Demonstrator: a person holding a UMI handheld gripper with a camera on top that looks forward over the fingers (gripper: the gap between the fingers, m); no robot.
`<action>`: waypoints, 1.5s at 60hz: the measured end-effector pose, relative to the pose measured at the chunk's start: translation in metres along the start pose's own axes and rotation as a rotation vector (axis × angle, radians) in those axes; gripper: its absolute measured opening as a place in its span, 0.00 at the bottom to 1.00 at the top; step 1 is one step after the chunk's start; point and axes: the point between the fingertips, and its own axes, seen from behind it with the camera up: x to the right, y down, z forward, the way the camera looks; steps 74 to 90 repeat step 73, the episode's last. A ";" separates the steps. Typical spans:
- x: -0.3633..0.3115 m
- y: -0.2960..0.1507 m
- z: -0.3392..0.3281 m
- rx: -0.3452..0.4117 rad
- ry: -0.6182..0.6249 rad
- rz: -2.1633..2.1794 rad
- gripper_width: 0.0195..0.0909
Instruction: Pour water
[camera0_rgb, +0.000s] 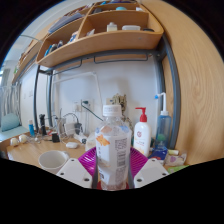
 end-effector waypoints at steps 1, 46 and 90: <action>0.000 0.000 0.000 0.000 0.001 -0.001 0.32; -0.038 0.002 -0.154 -0.044 0.162 0.043 0.85; -0.063 -0.030 -0.203 0.041 0.182 0.007 0.85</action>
